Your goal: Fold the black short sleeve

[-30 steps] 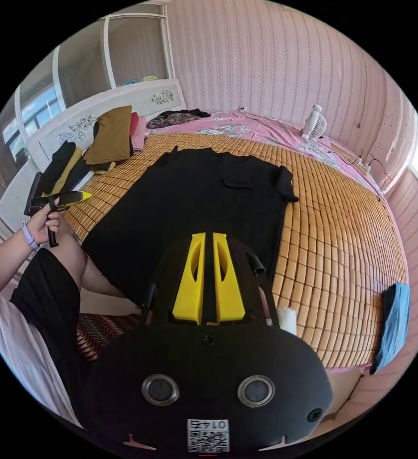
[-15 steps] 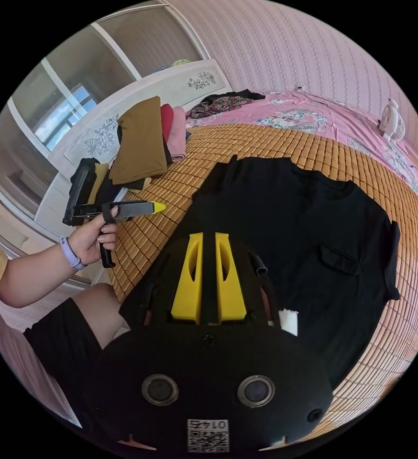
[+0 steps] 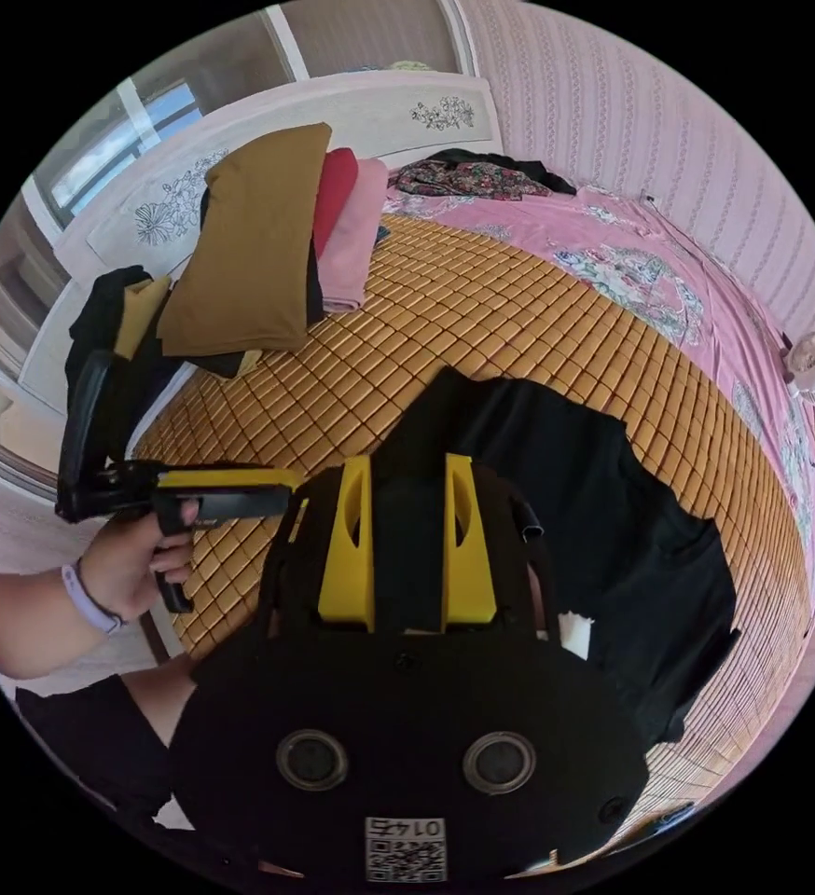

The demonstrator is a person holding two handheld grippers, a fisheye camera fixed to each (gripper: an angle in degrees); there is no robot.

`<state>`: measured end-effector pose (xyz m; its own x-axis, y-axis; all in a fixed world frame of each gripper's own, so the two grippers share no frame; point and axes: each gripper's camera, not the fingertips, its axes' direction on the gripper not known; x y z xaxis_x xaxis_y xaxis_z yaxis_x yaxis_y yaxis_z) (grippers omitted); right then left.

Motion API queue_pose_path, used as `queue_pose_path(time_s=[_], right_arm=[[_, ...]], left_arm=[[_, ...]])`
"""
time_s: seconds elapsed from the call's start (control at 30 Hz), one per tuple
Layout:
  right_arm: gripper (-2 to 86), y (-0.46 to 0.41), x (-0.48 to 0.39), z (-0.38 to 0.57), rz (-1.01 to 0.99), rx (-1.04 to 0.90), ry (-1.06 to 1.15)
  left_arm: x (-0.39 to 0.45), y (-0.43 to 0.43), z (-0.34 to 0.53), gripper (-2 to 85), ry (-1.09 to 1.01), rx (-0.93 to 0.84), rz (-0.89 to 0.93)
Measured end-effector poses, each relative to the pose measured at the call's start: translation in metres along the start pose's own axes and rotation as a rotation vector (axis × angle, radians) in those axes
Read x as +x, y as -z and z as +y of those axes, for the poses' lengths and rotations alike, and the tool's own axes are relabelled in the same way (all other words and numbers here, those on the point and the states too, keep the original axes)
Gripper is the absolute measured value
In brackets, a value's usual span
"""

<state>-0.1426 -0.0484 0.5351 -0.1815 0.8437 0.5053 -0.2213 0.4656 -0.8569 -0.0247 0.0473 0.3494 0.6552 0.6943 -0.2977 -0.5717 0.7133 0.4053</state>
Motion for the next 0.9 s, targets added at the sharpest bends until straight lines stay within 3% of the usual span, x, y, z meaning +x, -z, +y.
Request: queue_pose_path(time_s=[0.3,0.43,0.6,0.67,0.73,0.83,0.9], right_arm=[[11.2,-0.109,0.032,-0.094,0.115,-0.070,-0.108],[3.7,-0.104,0.055,-0.087,0.108,-0.014,-0.194],[1.8,-0.090,0.083,-0.082,-0.079,0.024,-0.180],[2.1,-0.069,0.076,-0.082,-0.140,0.117,-0.063],[2.9,-0.070,0.068,-0.083,-0.148,0.095,0.044],[5.6,-0.089,0.085,-0.081,-0.226,-0.012,0.031],[7.4,-0.074,0.097,-0.078,-0.265,0.044,0.026]], left_arm=[[0.030,-0.016,-0.046,1.5,-0.048,-0.050,-0.008],[0.045,-0.025,-0.057,1.5,-0.051,-0.074,-0.013],[0.064,-0.031,-0.068,-0.7,-0.067,-0.125,-0.019],[0.071,-0.030,-0.071,-0.9,-0.089,-0.135,-0.020],[0.079,-0.028,-0.073,-0.9,-0.128,-0.135,-0.044],[0.088,-0.026,-0.077,-1.0,-0.135,-0.136,-0.027],[0.097,-0.024,-0.082,-1.0,-0.130,-0.147,-0.033]])
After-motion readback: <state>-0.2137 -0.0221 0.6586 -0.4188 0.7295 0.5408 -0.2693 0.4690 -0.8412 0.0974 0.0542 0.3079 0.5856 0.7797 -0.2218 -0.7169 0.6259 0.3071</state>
